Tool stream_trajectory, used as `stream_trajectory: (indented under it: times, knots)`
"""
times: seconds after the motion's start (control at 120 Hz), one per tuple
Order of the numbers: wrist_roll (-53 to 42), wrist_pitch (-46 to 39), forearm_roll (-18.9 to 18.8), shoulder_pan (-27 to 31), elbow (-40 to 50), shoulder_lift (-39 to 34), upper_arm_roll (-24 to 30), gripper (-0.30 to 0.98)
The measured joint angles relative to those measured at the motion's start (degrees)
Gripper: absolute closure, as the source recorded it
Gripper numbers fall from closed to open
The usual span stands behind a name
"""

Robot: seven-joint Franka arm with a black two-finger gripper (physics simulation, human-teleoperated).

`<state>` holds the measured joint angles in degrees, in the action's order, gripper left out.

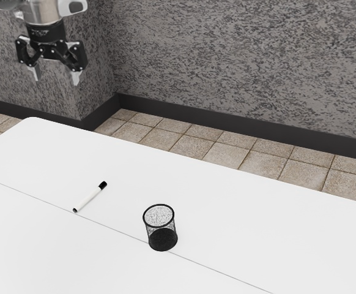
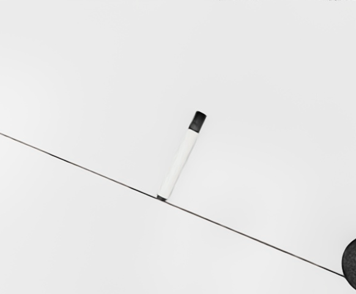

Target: Put the marker into the pen holder.

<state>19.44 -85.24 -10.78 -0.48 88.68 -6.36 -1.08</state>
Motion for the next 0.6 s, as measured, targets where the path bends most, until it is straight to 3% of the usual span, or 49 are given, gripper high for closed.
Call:
stream_trajectory:
  times: [0.15,0.317,0.458,0.6]
  knots:
    - [1.2,-0.6,0.1,-0.1,1.8,-0.6,0.0,0.0]
    - [2.2,-2.3,0.4,0.4,15.2,-1.7,-0.4,0.0]
    - [2.0,-12.5,2.9,1.9,34.1,-3.5,-3.5,0.0]
    - [0.8,-23.8,4.7,3.3,39.2,2.6,-3.7,0.0]
